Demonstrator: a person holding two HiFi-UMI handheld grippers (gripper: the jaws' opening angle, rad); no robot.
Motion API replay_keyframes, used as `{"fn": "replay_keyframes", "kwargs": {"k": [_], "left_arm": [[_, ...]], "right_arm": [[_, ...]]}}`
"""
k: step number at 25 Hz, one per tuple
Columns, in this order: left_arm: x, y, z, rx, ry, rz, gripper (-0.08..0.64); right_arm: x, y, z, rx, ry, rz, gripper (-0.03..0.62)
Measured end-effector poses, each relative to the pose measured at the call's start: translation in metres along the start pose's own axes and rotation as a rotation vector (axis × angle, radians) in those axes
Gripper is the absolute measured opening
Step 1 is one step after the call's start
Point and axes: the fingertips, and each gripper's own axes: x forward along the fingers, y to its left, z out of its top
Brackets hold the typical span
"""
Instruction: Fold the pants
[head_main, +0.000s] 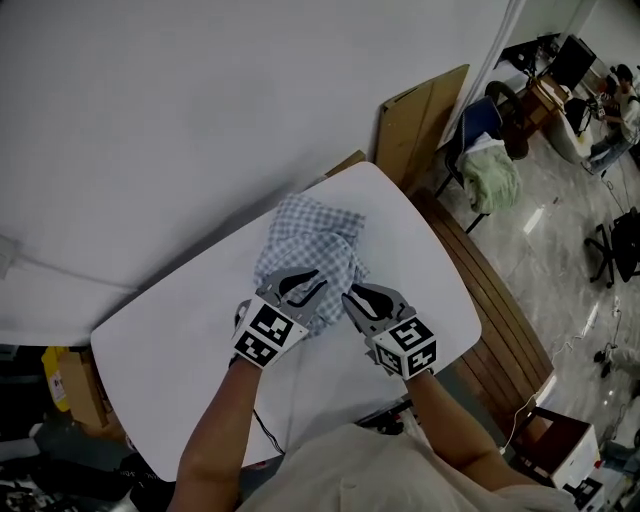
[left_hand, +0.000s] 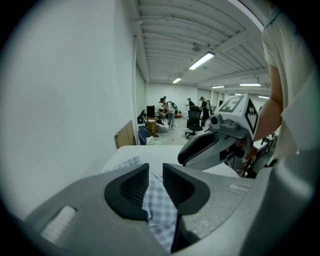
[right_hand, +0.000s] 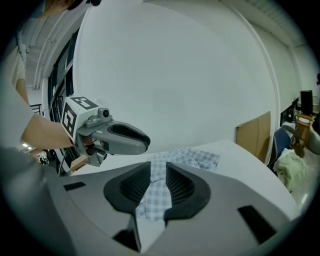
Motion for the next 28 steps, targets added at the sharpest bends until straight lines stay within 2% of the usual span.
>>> {"fn": "replay_keyframes", "kwargs": {"k": [5, 14, 20, 24, 28], "left_arm": [[0.027, 0.007, -0.007, 0.129, 0.127, -0.039, 0.129], [0.067, 0.034, -0.021, 0.248, 0.272, -0.094, 0.160], [0.092, 0.046, -0.034, 0.375, 0.383, -0.131, 0.167], [0.106, 0.055, -0.033, 0.393, 0.399, -0.151, 0.169], [0.122, 0.064, -0.034, 0.356, 0.406, -0.168, 0.176]], "right_arm": [[0.006, -0.023, -0.011, 0.027, 0.031, -0.031, 0.108], [0.019, -0.064, -0.035, 0.076, 0.098, -0.084, 0.143], [0.029, -0.084, -0.050, 0.103, 0.139, -0.108, 0.156], [0.039, -0.093, -0.058, 0.119, 0.171, -0.120, 0.170], [0.048, -0.102, -0.069, 0.140, 0.216, -0.128, 0.188]]}}
